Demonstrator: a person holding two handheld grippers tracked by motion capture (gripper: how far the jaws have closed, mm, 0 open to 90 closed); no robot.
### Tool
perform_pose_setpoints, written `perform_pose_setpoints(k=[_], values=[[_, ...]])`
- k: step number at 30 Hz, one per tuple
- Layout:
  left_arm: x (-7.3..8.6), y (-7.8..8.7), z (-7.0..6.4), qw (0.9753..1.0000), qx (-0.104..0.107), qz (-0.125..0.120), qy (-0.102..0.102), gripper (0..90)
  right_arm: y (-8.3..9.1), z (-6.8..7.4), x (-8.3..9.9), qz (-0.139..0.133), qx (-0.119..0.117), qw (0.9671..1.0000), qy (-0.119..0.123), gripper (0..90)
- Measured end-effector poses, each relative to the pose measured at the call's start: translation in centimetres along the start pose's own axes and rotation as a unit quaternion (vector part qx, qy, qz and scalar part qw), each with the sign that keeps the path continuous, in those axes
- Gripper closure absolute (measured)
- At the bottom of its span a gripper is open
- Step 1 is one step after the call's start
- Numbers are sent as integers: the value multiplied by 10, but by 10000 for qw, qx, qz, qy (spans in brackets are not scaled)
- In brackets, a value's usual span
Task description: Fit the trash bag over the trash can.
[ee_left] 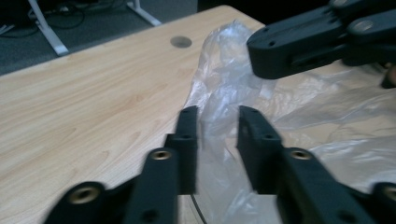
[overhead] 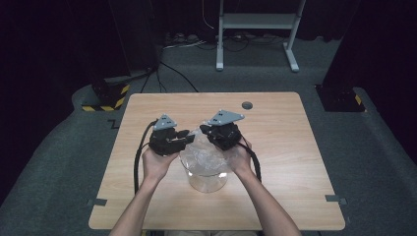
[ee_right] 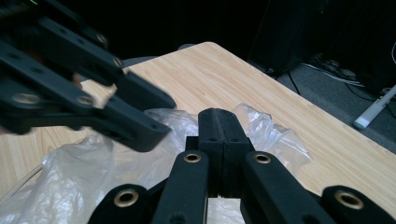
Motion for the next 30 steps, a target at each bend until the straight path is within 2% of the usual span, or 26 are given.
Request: perform_pose_setpoints(k=[2, 4, 7, 10, 15, 19, 25, 27, 29, 30], values=[[0, -2, 3, 9999, 70, -13, 143, 802, 1, 0, 0, 0, -8, 10000, -14, 881], [0, -1, 5, 9999, 57, 4, 149, 882, 3, -1, 1, -33, -10, 10000, 18, 853], [-1, 0, 6, 9999, -2, 29, 159, 898, 6, -3, 2, -60, -13, 10000, -16, 789], [0, 6, 9, 9993, 34, -178, 322, 899, 9, -6, 6, -57, 53, 9999, -102, 690], [2, 18, 17, 9975, 60, -408, 566, 899, 17, -15, 18, 46, 218, 9996, -166, 603], [9, 22, 24, 9954, 100, -513, 804, 900, 26, -27, 31, 52, 302, 9991, -282, 591], [22, 21, 31, 9938, 99, -453, 1014, 899, 32, -40, 49, 200, 364, 9981, -458, 588], [26, 21, 34, 9925, 145, -475, 1121, 899, 33, -42, 51, 216, 362, 9979, -493, 597], [28, 21, 37, 9900, 241, -511, 1289, 898, 33, -43, 52, 196, 344, 9976, -566, 627], [28, 22, 38, 9897, 266, -550, 1296, 895, 33, -44, 52, 152, 320, 9977, -573, 656]])
Point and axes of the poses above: each handheld gripper's, and its own axes: y roughly backward along the jaws, x roughly out of its underside, z roughly to its left, the point moved 2 cm from there along -y, roughly forward along the jaws, and after that the axes turned 11 degrees about x, right-handed, at the moved point
